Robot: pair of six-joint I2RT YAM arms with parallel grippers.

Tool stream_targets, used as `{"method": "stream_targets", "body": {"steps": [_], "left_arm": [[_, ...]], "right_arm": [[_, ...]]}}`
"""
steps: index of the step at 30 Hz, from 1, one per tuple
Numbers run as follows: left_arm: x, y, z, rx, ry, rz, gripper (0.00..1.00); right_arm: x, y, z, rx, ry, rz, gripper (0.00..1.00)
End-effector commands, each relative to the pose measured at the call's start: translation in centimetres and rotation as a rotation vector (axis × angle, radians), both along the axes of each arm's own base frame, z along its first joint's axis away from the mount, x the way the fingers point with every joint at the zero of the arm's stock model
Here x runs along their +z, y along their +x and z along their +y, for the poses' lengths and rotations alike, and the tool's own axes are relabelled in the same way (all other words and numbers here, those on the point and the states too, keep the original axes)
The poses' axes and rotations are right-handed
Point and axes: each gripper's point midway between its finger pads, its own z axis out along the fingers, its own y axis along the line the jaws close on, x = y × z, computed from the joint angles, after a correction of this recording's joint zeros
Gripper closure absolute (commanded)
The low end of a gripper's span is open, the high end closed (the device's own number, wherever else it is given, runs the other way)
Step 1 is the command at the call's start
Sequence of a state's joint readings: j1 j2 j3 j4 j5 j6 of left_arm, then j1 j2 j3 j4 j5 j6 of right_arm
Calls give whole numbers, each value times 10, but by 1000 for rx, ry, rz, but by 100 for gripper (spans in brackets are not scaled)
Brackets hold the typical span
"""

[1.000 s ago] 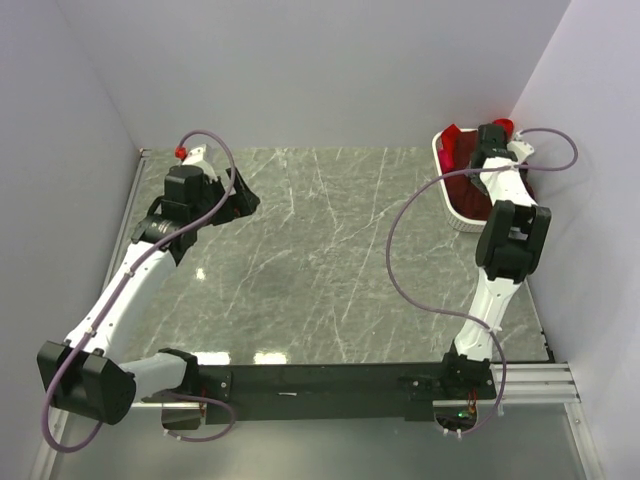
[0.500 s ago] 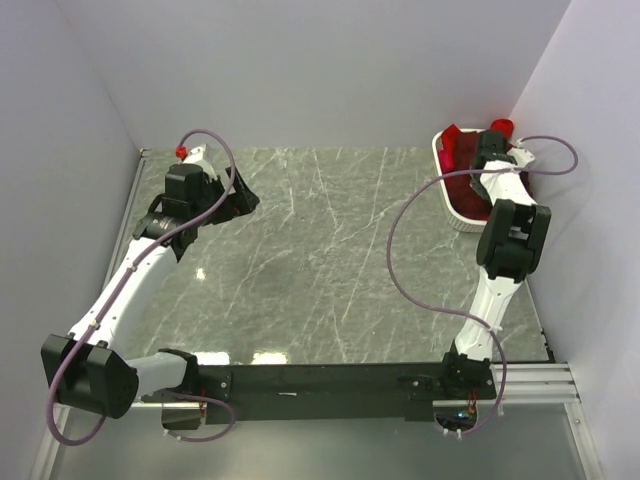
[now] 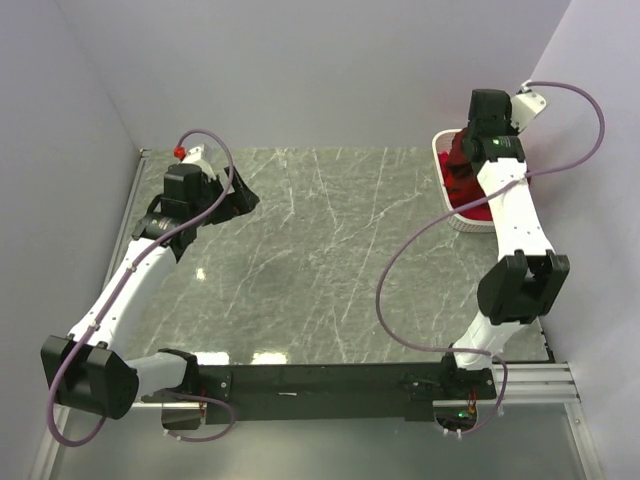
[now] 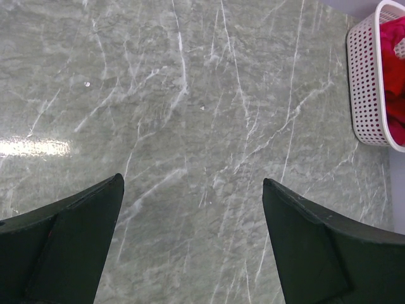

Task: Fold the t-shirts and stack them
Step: Grab the tshirt from the pile

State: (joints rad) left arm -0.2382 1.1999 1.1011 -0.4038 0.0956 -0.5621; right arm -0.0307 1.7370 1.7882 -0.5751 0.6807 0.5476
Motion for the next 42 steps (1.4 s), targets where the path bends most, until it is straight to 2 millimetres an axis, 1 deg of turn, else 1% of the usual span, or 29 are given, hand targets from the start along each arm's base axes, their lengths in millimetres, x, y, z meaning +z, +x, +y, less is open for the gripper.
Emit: {"method": "stream_targets", "body": {"steps": [1,2,3,4,5,6,9,11,12,13,14,15,17,18,22,23,24,26,27,28,29,30,31,32,33,36,38,41,42], "left_arm": [[24,0,-2,-10,-37,-79,3],[24,0,-2,-12,-37,-81,3],[25,-1,-2,-12,-37,-83,3],[25,-1,-1,-9,-36,-83,3],[25,-1,-1,-11,-40,-85,3],[26,-2,-2,-14,-45,-85,3],[27,-2,-3,-19,-48,-88,3],[27,-3,-3,-18,-48,-92,3],[28,-4,-3,-21,-50,-93,3],[28,-4,-3,-20,-48,-93,3],[27,-4,-2,-18,-45,-92,3],[28,-4,-2,-18,-45,-93,3],[28,-5,-1,-13,-41,-94,3],[28,-5,-1,-13,-40,-97,2],[28,-5,0,-10,-38,-97,2],[28,-5,0,-10,-38,-97,2],[26,-5,0,-13,-38,-94,2],[26,-5,-1,-15,-38,-94,2],[26,-5,-1,-15,-40,-93,2],[24,-4,-1,-15,-40,-89,2],[24,-5,-1,-15,-40,-92,2],[23,-5,-1,-16,-40,-87,2],[22,-4,-1,-17,-39,-88,2],[22,-4,-1,-19,-39,-87,2],[21,-4,-1,-18,-40,-82,2],[20,-4,-3,-23,-42,-80,2],[19,-4,-3,-26,-42,-75,2],[17,-4,-4,-29,-45,-71,2],[17,-4,-4,-29,-45,-71,2]], "right_arm": [[98,-20,-1,-32,-85,-239,100],[114,-21,11,-8,-117,-274,100],[130,-27,11,-27,-136,-302,100],[139,-28,13,-29,-144,-315,100],[141,-28,13,-28,-151,-303,100],[149,-28,8,-60,-163,-312,100],[145,-24,-3,-109,-199,-264,100],[126,-16,-16,-143,-201,-232,100],[108,-9,-20,-145,-195,-199,100],[99,-6,-22,-147,-187,-186,100],[93,-5,-39,-184,-179,-190,100],[78,1,-43,-190,-176,-165,100],[64,7,-51,-219,-174,-147,100],[51,13,-56,-228,-175,-124,100],[16,23,-54,-209,-123,-65,100],[9,26,-50,-184,-100,-64,95],[-7,25,-47,-173,-88,-35,75],[-21,24,-42,-146,-64,-16,56],[-37,22,-36,-104,-40,12,45],[-42,22,-33,-80,-32,21,42],[-48,21,-29,-61,-24,31,40],[-57,19,-23,-24,-6,52,39],[-59,16,-23,-18,-6,64,40],[-63,12,-21,-8,-1,80,41],[-68,7,-18,7,5,95,46],[-75,-3,-12,23,14,118,48],[-72,-7,-7,29,1,122,53],[-57,-11,-5,28,-22,94,56],[-52,-10,-4,31,-25,85,65]]}}
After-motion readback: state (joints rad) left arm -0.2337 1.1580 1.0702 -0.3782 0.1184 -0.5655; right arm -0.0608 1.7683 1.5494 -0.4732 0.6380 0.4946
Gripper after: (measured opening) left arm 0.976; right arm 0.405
